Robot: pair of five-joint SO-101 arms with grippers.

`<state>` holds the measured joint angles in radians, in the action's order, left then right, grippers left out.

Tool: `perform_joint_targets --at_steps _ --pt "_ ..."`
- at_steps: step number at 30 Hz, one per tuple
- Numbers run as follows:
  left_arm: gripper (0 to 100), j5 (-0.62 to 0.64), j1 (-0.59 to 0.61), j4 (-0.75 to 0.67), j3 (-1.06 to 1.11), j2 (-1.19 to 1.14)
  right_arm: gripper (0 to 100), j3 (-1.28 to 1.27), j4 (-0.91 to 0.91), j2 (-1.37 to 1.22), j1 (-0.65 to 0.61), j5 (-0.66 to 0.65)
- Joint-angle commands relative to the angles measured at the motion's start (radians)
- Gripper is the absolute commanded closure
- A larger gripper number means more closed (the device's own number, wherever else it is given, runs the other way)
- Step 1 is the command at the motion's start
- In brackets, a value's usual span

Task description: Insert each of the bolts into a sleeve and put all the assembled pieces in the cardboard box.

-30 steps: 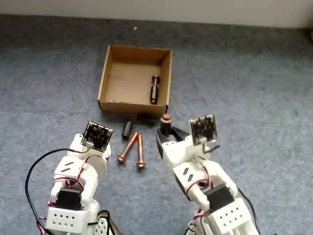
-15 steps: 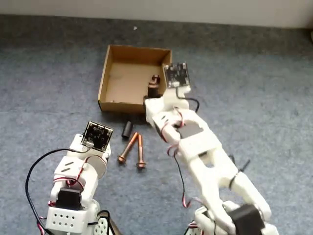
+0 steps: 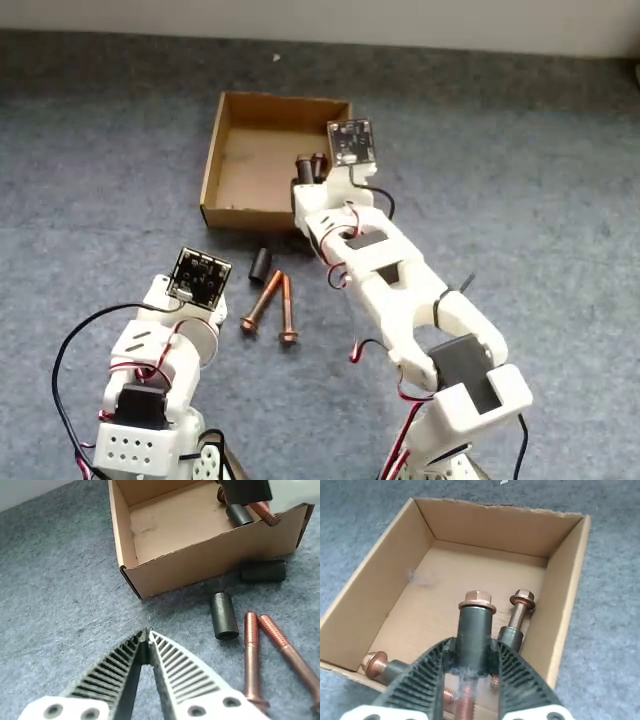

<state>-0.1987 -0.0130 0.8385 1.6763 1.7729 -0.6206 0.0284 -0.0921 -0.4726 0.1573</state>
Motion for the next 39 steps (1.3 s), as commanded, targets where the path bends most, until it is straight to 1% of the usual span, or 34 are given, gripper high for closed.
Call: perform_joint_targets --at_steps 1,3,7,9,13,17,20,22,24,27,29,31,33,39 --pt "99 -0.008 0.005 0.006 0.021 0.004 98.7 0.056 0.030 0.018 0.025 0.005" --pt "99 -0.008 0.005 0.008 0.021 0.004 95.3 0.056 0.030 0.022 0.025 0.005" --pt "99 -0.008 0.007 0.008 0.021 0.004 82.4 0.048 0.028 0.044 0.025 0.005" --pt "99 -0.008 0.007 0.009 0.021 0.004 79.5 0.048 0.028 0.094 0.025 0.005" --pt "99 -0.008 0.008 0.009 0.021 0.004 79.4 -0.025 -0.045 0.254 0.021 0.005" --pt "99 -0.008 0.008 0.009 0.021 0.004 79.6 -0.102 -0.200 0.426 0.010 0.008" --pt "99 -0.008 0.008 0.009 0.021 0.004 81.0 -0.142 -0.338 0.513 -0.044 0.008" --pt "99 -0.008 0.010 0.008 0.021 0.004 82.3 -0.150 -0.414 0.536 -0.104 0.009" --pt "99 -0.008 0.022 0.006 0.016 0.004 83.8 -0.150 -0.475 0.527 -0.163 0.011" --pt "99 -0.008 0.101 0.003 0.010 0.005 84.4 -0.148 -0.492 0.472 -0.249 0.018" --pt "99 -0.005 0.154 -0.005 0.002 0.005 84.4 -0.142 -0.492 0.410 -0.291 0.081" --pt "99 -0.003 0.199 -0.012 -0.010 0.005 84.4 -0.130 -0.492 0.338 -0.312 0.135" --pt "99 -0.002 0.223 -0.020 -0.012 0.005 84.4 -0.058 -0.495 0.262 -0.315 0.144" --pt "99 -0.002 0.226 -0.026 -0.012 0.005 84.4 0.104 -0.496 0.073 -0.318 0.146"
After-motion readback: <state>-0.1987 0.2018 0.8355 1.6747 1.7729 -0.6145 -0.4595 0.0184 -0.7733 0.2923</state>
